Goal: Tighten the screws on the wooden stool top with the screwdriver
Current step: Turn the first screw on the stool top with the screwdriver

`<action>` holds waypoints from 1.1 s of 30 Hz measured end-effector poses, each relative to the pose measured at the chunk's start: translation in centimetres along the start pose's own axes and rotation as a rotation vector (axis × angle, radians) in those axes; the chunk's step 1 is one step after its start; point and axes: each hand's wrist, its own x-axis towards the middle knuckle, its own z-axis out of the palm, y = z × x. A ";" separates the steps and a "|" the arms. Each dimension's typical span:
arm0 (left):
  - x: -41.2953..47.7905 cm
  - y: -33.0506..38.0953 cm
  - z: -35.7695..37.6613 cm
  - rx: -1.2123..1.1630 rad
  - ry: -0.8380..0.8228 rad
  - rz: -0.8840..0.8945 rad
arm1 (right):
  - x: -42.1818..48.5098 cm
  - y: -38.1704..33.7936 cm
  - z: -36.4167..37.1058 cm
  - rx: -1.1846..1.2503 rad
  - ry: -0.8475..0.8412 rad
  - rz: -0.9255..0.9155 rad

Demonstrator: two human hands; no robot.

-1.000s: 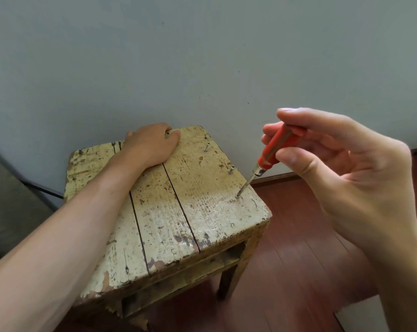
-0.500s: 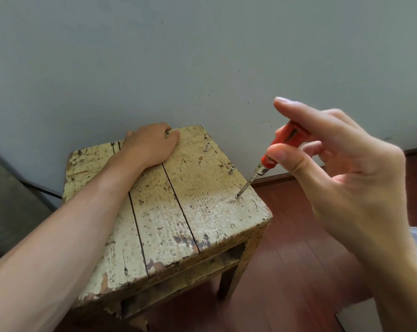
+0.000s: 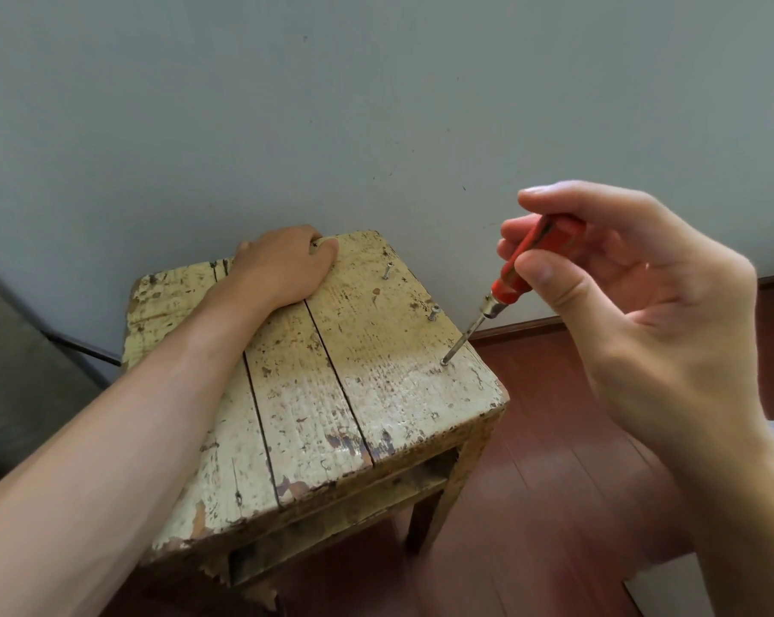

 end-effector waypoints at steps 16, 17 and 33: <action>-0.1 0.1 0.0 -0.002 0.007 0.009 | -0.4 1.5 -1.5 0.128 -0.062 0.068; -0.1 0.1 0.0 -0.003 0.006 0.009 | -0.5 1.4 -1.4 0.135 -0.059 0.066; 0.0 0.0 0.1 0.005 0.013 0.001 | -0.2 0.9 0.8 -0.079 0.123 0.005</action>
